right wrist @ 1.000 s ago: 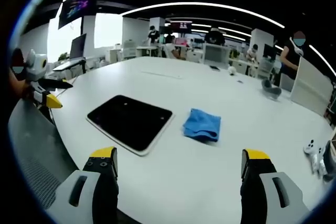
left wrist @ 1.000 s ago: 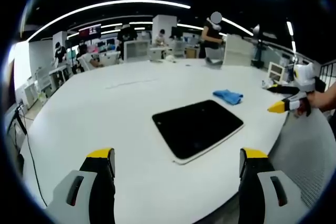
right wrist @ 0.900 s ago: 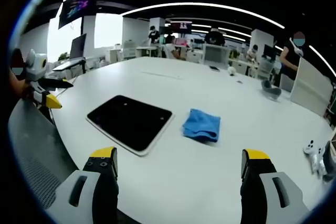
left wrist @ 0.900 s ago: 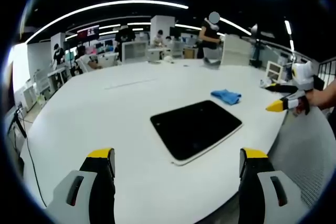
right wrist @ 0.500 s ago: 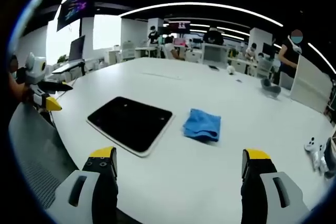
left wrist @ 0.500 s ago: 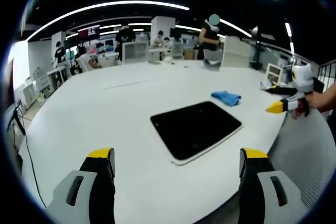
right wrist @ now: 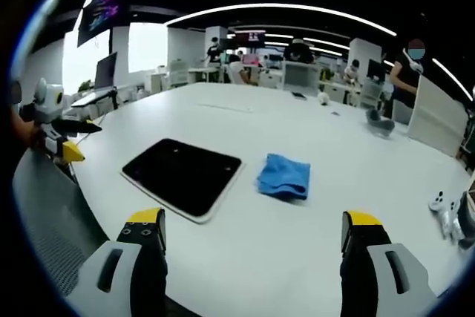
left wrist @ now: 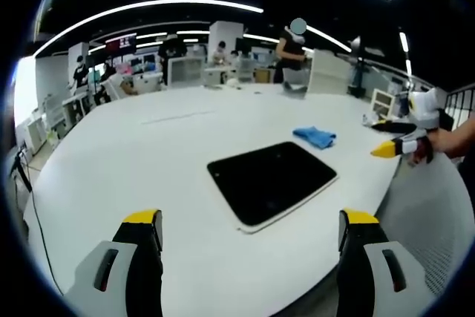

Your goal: Wipe the mirror surface with the cleaning cloth until all visible marks leave the cleaned area.

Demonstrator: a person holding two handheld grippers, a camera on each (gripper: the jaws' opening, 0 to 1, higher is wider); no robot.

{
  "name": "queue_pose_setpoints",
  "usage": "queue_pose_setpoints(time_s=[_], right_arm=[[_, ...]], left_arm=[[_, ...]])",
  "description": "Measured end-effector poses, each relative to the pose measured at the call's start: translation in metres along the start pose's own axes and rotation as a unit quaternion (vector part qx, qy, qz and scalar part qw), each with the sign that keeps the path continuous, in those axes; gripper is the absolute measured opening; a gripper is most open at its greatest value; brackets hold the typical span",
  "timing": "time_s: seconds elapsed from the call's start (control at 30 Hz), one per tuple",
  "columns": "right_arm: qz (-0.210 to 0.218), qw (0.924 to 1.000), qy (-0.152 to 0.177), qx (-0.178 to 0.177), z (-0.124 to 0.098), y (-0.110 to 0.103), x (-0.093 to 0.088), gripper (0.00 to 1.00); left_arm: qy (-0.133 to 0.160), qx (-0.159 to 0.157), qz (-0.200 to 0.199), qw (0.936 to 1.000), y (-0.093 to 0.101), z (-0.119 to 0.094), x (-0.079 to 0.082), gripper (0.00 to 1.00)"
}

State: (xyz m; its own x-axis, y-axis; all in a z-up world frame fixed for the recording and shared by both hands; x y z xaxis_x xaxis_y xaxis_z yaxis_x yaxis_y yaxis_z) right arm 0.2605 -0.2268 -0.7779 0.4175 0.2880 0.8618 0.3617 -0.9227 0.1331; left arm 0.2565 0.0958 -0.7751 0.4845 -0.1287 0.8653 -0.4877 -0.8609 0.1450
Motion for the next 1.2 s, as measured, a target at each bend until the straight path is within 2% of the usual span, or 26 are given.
queue_pose_setpoints(time_s=[0.67, 0.77, 0.8, 0.93, 1.03, 1.1, 1.2], right_arm=[[-0.001, 0.9999, -0.016, 0.005, 0.001, -0.001, -0.004, 1.0], [-0.002, 0.9996, -0.023, 0.013, 0.001, -0.003, -0.004, 1.0], [0.003, 0.9993, -0.025, 0.026, 0.001, -0.008, -0.003, 1.0], [-0.011, 0.9992, -0.029, 0.024, -0.002, -0.005, 0.006, 0.99], [0.005, 0.9993, -0.027, 0.026, -0.006, 0.002, 0.021, 1.0], [0.023, 0.9984, -0.041, 0.032, -0.007, 0.006, 0.028, 1.0], [0.025, 0.9979, -0.048, 0.036, -0.011, 0.012, 0.043, 0.99]], left_arm=[[0.001, -0.003, -0.003, 1.0, 0.001, 0.0, 0.0, 0.99], [0.002, -0.002, -0.003, 1.0, 0.0, 0.0, 0.001, 0.99], [0.002, -0.002, -0.004, 1.0, 0.0, 0.0, 0.001, 0.99], [0.001, -0.001, -0.003, 1.0, -0.001, 0.0, 0.001, 0.99], [-0.001, -0.003, 0.002, 1.0, 0.0, 0.0, 0.0, 0.99], [-0.003, -0.007, 0.003, 1.0, 0.002, 0.0, 0.0, 0.99], [-0.005, -0.01, 0.004, 0.9999, 0.003, 0.001, -0.001, 0.99]])
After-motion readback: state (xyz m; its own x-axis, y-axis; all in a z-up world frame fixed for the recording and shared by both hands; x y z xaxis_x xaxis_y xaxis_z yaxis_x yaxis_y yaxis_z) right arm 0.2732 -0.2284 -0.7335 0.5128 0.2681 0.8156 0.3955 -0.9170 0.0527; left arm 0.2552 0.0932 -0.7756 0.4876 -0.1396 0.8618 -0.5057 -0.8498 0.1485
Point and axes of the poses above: the point that each gripper's makers call its tool centre point, and the gripper's own axes: z roughly forward along the fingers, y roughly to its right, x roughly out of its top, the point moved 1 cm from there along -z, roughly backward along the fingers, and after that the axes turned 4 degrees about -z, right-handed, at the moved point
